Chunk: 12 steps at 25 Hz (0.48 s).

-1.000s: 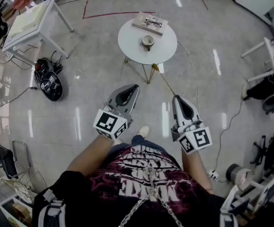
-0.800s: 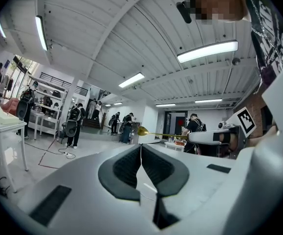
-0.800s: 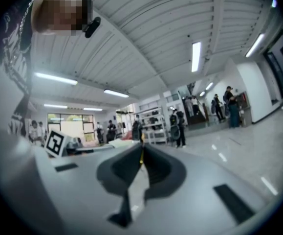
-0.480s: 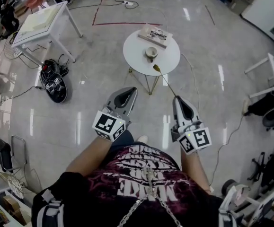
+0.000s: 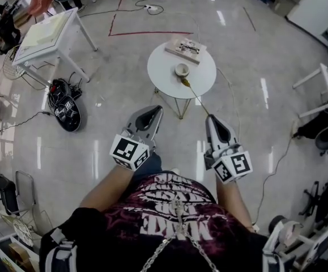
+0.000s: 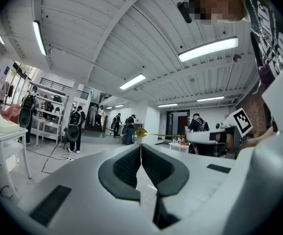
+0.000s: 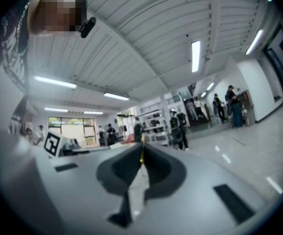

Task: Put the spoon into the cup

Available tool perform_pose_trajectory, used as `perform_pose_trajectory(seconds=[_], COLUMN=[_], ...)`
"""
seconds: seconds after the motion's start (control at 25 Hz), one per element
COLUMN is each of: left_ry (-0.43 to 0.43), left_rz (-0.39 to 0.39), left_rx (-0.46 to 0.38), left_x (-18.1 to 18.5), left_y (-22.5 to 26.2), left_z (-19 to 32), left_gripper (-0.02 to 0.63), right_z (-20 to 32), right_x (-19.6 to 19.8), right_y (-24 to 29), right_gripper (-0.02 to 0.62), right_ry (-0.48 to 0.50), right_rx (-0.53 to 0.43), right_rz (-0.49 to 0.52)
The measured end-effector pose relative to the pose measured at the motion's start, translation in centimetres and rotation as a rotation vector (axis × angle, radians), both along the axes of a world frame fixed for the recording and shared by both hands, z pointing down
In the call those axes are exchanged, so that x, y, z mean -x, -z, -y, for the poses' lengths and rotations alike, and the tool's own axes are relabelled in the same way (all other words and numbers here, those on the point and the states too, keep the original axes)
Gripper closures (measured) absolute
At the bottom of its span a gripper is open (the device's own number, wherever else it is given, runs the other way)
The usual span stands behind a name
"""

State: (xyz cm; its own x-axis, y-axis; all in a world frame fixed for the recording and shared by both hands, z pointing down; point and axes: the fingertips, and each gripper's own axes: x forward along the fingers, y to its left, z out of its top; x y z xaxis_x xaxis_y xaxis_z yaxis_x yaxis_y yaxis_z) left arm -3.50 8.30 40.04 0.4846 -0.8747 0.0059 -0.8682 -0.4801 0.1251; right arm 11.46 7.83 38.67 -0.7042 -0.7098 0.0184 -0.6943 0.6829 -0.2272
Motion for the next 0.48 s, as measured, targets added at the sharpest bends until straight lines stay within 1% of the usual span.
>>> perform_pose_trajectory(seconds=[0.12,0.48], left_ry=[-0.017,-0.055], left_rz=[0.003,0.002], left_rx=[-0.013,0.003], left_x=[0.7,2.7], left_y=[0.6,0.4], left_z=[1.9,6.8], left_gripper=[0.571,0.571], right_z=[1.4,5.5], right_x=[0.8,2.4], right_y=[0.3,0.3], right_gripper=[0.56,0.56], right_ry=[-0.012,-0.057], right_rx=[-0.003,0.015], right_rz=[0.0,0.004])
